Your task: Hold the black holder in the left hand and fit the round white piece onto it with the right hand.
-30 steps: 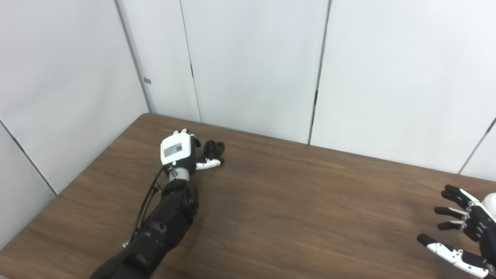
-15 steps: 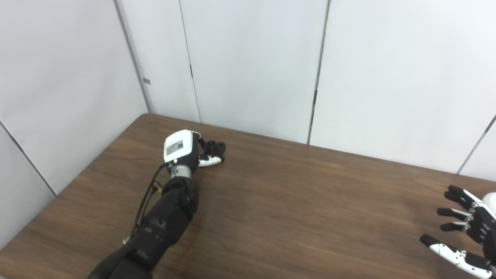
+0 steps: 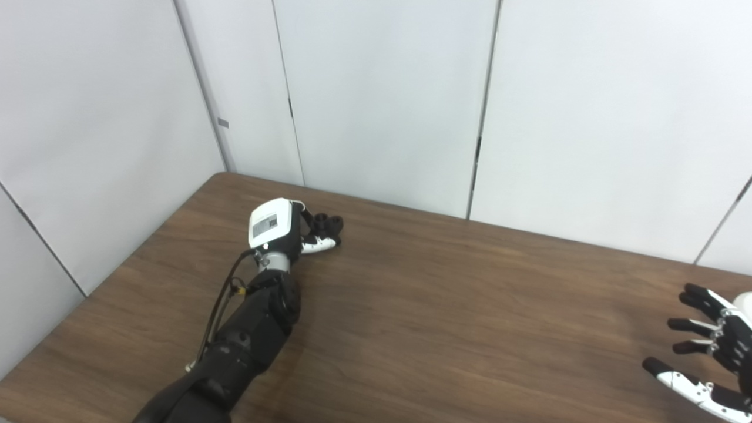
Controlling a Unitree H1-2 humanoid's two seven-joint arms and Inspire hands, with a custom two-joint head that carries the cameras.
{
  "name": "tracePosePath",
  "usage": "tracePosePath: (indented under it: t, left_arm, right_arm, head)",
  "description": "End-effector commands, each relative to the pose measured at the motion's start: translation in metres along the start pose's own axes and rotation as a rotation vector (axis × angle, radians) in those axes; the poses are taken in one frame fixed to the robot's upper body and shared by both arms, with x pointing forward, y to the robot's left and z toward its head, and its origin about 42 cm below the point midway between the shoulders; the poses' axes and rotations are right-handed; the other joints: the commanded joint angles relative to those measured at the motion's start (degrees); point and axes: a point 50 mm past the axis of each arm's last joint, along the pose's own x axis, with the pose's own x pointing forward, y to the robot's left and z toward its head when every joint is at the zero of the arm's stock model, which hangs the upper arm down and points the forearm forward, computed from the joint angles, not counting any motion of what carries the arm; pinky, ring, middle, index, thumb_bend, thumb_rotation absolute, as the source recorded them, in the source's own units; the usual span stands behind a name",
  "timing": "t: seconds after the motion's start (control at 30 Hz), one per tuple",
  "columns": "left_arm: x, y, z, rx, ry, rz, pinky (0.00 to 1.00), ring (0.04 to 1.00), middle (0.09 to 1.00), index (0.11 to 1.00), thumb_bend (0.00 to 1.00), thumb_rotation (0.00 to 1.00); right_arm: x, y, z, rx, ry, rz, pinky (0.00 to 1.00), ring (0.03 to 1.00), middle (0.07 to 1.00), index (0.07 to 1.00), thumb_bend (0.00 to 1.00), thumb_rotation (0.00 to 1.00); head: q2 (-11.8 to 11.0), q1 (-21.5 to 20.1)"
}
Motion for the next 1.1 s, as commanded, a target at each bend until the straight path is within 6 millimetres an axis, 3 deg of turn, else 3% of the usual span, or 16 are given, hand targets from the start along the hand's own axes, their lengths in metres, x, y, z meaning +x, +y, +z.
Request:
tracePosePath:
  t: [0.0, 0.27, 0.67, 1.07]
  left_arm:
    - [0.0, 0.0, -0.006, -0.006, -0.019, -0.031, 0.66, 0.807, 0.783, 0.482, 0.52, 0.06]
    - [-0.014, -0.01, -0.003, -0.136, -0.13, -0.104, 0.67, 0.806, 0.79, 0.482, 0.53, 0.06]
    - [-0.035, -0.015, 0.012, -0.139, -0.441, -0.267, 0.74, 0.859, 0.832, 0.487, 0.52, 0.07]
    - [-0.055, -0.042, 0.039, -0.148, -0.718, -0.46, 0.75, 0.882, 0.845, 0.487, 0.52, 0.07]
  right_arm:
    - [0.009, -0.008, 0.012, -0.008, -0.068, -0.022, 0.54, 0.704, 0.838, 0.842, 0.5, 0.0]
    - [0.013, -0.008, 0.014, -0.013, -0.082, -0.021, 0.54, 0.696, 0.829, 0.839, 0.5, 0.0]
    - [0.015, -0.008, 0.017, -0.026, -0.09, -0.016, 0.51, 0.687, 0.826, 0.828, 0.5, 0.0]
    - [0.018, -0.006, 0.019, -0.024, -0.084, -0.034, 0.54, 0.697, 0.824, 0.826, 0.52, 0.0]
  head:
    - [0.0, 0.0]
    - [0.0, -0.5]
    - [0.1, -0.7]
    - [0.6, -3.9]
